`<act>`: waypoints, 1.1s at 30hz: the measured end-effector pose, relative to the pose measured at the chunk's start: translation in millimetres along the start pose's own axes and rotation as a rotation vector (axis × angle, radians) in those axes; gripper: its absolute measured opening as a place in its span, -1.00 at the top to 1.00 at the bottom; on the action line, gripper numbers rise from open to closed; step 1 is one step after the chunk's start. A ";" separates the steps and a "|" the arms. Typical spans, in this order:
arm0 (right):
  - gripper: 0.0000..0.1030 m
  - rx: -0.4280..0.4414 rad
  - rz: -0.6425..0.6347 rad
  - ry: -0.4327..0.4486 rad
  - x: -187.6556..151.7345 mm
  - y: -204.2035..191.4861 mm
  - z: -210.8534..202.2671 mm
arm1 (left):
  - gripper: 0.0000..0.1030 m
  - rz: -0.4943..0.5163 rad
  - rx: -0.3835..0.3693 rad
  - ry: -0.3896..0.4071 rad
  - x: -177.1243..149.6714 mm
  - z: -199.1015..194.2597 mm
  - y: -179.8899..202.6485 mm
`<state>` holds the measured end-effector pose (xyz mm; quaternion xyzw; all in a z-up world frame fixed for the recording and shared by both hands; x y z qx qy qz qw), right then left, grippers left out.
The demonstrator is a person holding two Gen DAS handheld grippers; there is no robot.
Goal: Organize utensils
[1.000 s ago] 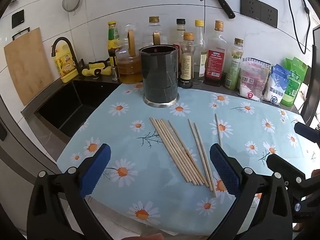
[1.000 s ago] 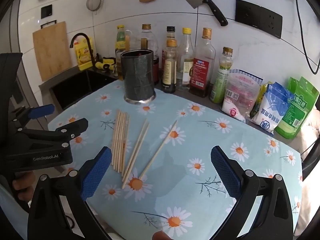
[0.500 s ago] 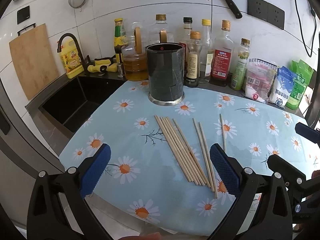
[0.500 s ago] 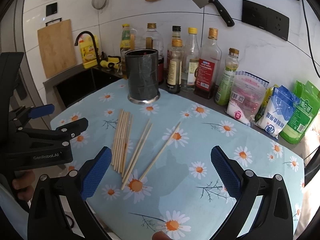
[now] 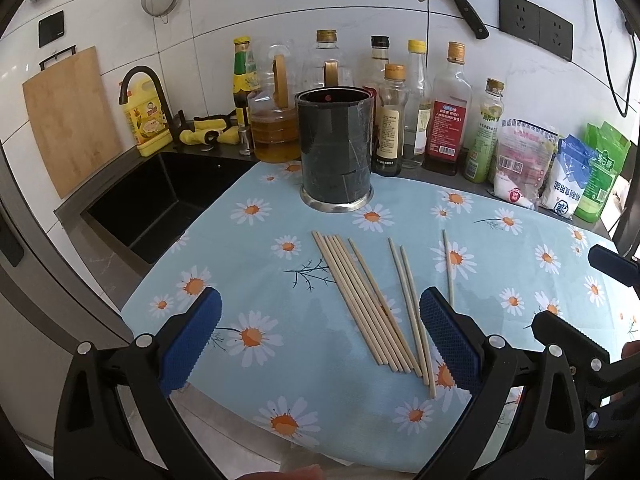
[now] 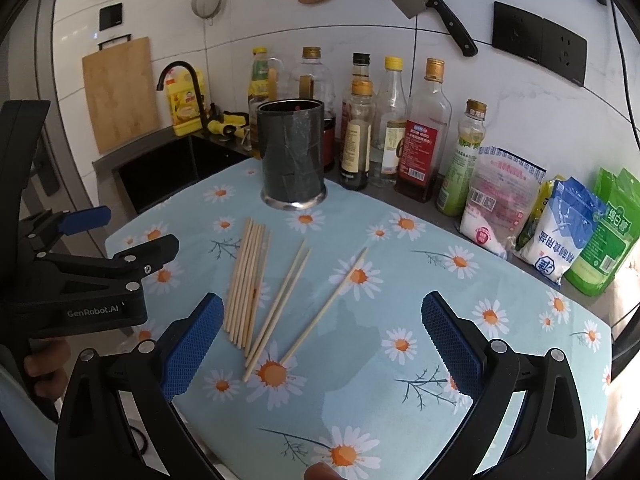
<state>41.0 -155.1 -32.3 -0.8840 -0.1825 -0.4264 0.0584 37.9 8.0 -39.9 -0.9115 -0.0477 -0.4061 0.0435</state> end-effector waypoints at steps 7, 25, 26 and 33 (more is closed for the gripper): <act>-0.85 0.000 -0.002 -0.001 1.0 0.5 0.6 | -0.89 -0.002 0.005 -0.002 0.2 -0.4 -1.4; -0.85 -0.008 -0.028 -0.018 0.6 0.0 2.5 | -0.89 0.005 0.020 -0.025 -2.4 2.7 0.5; -0.85 -0.010 -0.029 -0.020 0.6 0.3 2.9 | -0.89 0.006 0.021 -0.027 -1.9 3.4 0.6; -0.85 -0.015 -0.030 -0.038 0.7 0.2 9.4 | -0.89 0.009 0.016 -0.054 -1.5 11.6 1.1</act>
Point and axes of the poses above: each gripper's, at about its wrist camera, not at the fingertips, and z roughly the way its jaws point, y to its right, x to its top, the point moved 6 cm from there along z, roughly the way its jaws point, and after that the axes turned 1 degree about -z, right-handed, at the moved point
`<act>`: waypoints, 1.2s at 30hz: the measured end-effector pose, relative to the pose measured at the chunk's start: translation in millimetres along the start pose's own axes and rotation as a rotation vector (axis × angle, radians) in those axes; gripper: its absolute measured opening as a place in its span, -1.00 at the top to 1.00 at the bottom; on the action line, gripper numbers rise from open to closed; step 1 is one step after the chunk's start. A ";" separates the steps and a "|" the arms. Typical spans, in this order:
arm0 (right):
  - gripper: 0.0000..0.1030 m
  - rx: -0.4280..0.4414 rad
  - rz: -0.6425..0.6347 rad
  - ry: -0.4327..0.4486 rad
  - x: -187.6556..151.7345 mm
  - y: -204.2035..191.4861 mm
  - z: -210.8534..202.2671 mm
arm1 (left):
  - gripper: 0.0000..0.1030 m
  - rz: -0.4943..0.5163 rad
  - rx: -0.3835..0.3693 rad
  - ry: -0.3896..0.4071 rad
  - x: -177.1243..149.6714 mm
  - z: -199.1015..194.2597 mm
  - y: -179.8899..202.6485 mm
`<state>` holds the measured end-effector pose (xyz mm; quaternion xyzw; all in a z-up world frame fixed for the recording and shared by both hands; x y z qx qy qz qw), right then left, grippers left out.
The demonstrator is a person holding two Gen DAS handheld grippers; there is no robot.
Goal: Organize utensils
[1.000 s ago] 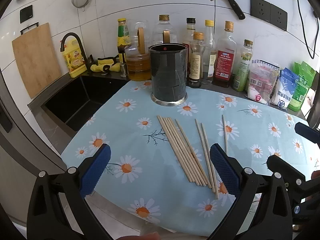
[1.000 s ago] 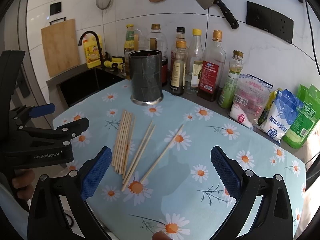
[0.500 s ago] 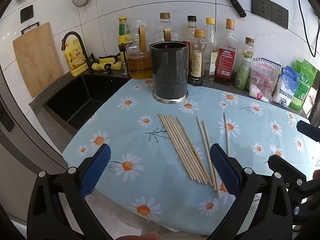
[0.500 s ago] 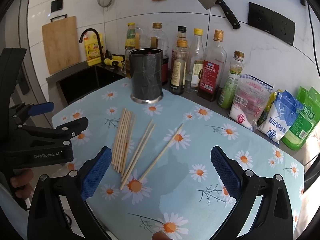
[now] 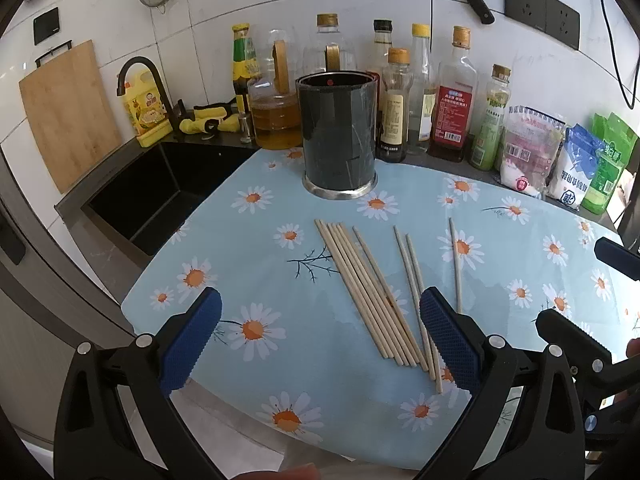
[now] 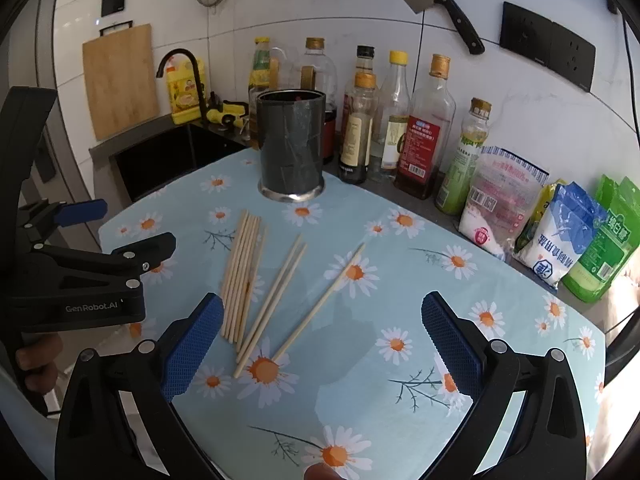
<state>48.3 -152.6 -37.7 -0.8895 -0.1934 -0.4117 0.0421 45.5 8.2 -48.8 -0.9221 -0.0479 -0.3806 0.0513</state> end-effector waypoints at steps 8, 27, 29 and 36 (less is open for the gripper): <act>-0.85 -0.004 0.025 -0.049 -0.8 2.0 17.8 | -0.89 -0.005 -0.022 -0.068 -1.0 22.9 -4.6; -0.85 -0.080 0.143 -0.226 -15.6 14.1 82.6 | -0.89 -0.058 -0.095 -0.331 -12.8 107.2 -18.6; -0.85 -0.097 0.135 -0.242 -18.2 13.3 91.1 | -0.89 -0.073 -0.109 -0.354 -12.5 115.7 -19.8; -0.85 -0.122 0.124 -0.289 -25.0 12.0 116.6 | -0.89 -0.093 -0.098 -0.399 -8.7 135.9 -22.8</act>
Point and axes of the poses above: each gripper's, at about its wrist camera, not at the fingertips, and z roughly the way its jaws point, y to its right, x to its top, the point moved 6 cm from there along z, roughly the way its jaws point, and after that the axes turned 1 degree about -z, right-handed, at the moved point
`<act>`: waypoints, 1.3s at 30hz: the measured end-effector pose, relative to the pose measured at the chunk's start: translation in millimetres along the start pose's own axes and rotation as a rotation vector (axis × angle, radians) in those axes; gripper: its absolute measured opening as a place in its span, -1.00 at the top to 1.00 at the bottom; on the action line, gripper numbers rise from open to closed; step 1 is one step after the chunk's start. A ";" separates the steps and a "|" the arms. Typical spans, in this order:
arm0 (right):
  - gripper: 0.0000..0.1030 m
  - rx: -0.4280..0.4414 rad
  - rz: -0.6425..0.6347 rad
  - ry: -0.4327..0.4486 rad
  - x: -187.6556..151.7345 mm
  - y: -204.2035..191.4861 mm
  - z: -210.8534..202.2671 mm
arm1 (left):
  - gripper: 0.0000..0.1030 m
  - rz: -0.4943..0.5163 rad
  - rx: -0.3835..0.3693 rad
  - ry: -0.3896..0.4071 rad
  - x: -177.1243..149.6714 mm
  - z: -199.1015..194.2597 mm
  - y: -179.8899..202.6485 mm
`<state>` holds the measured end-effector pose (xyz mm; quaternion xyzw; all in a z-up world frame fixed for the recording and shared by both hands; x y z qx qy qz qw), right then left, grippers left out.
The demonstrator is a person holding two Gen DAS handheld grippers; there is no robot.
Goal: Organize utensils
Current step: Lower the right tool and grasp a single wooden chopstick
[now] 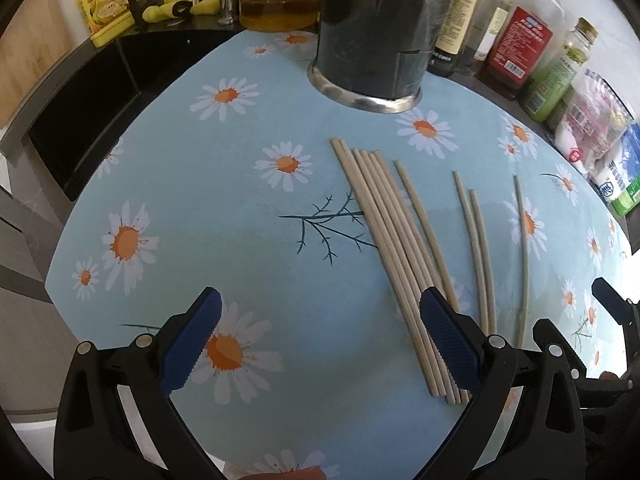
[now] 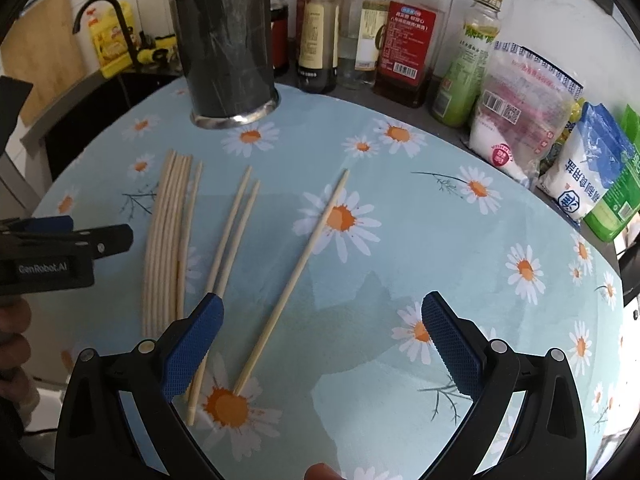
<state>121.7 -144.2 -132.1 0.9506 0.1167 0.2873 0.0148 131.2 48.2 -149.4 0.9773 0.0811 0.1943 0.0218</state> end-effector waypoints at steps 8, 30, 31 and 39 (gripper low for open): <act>-0.85 -0.009 0.021 -0.033 3.9 6.3 17.7 | -0.89 -0.030 0.005 -0.050 3.8 18.1 -0.1; -0.87 0.021 0.129 -0.162 7.0 14.4 51.2 | -0.92 -0.044 0.101 0.075 7.0 16.2 -4.4; -0.87 0.021 0.124 -0.160 6.7 14.9 51.2 | -0.92 -0.030 0.103 0.100 4.3 14.2 -3.5; -0.87 0.025 0.124 -0.156 4.1 15.3 48.9 | -0.91 0.027 0.072 0.077 -7.4 7.7 -2.6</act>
Point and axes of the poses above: each gripper's, at about its wrist camera, not at the fingertips, and z roughly the way its jaws point, y to its right, x to its top, the point moved 6 cm from there along z, roughly the way its jaws point, and after that the axes turned 1 degree about -z, right-handed, at the moved point
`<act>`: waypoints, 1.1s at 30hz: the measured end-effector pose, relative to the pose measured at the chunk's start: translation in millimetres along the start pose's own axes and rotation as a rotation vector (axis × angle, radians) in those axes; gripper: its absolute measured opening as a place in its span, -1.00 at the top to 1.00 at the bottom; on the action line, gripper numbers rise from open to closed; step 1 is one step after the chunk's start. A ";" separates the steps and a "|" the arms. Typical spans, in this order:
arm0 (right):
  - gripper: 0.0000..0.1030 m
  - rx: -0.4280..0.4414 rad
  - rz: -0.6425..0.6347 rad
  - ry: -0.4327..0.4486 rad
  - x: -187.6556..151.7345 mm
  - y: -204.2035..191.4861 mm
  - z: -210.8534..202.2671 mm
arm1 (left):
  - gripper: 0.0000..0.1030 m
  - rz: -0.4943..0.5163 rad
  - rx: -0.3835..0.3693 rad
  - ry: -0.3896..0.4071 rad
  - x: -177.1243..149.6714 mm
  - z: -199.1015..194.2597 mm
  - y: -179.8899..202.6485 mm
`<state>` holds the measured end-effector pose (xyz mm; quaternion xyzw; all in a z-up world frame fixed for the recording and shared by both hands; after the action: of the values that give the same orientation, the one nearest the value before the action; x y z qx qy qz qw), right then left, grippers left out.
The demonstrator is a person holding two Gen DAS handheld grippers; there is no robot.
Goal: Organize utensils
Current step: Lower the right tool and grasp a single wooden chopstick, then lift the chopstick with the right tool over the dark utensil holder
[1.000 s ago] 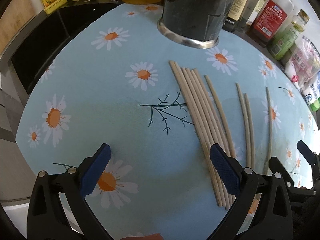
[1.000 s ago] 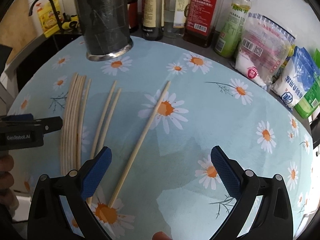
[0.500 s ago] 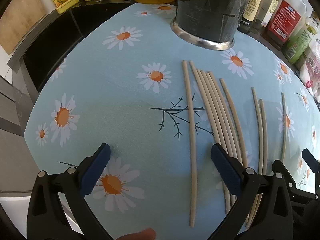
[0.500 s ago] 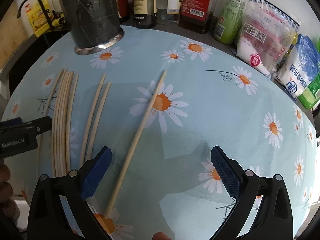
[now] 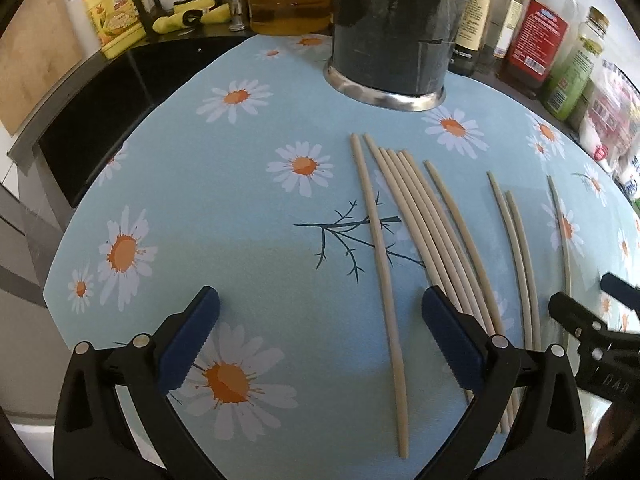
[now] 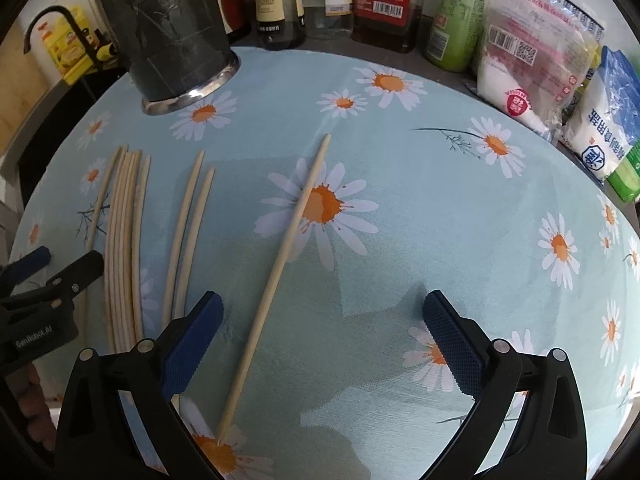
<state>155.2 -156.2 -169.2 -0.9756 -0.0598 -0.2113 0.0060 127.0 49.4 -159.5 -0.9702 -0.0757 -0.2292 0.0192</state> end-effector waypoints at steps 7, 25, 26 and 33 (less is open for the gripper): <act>0.67 0.007 -0.017 0.053 1.3 -1.7 -12.5 | 0.38 0.044 -0.029 0.028 11.1 -8.9 -2.7; 0.91 0.139 0.037 0.093 -6.9 20.6 -38.5 | 0.91 -0.030 -0.167 0.029 -4.4 -27.8 -29.9; 0.91 0.145 0.045 0.102 -7.0 21.4 -41.9 | 0.90 -0.030 -0.166 0.038 -3.8 -31.2 -31.0; 0.91 0.164 0.035 0.191 -0.8 19.9 -71.0 | 0.90 -0.029 -0.126 0.129 7.9 -59.7 -38.2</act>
<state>127.6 -178.7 -104.6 -0.9481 -0.0589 -0.2977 0.0950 101.6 84.0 -102.5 -0.9516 -0.0739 -0.2957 -0.0406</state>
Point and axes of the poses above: each gripper's, at about its wrist camera, not at the fingertips, and z roughly the way its jaws point, y to its right, x to its top, the point moved 6 cm from there along z, roughly the way its jaws point, and after that the axes turned 1 degree about -z, right-handed, at the moved point
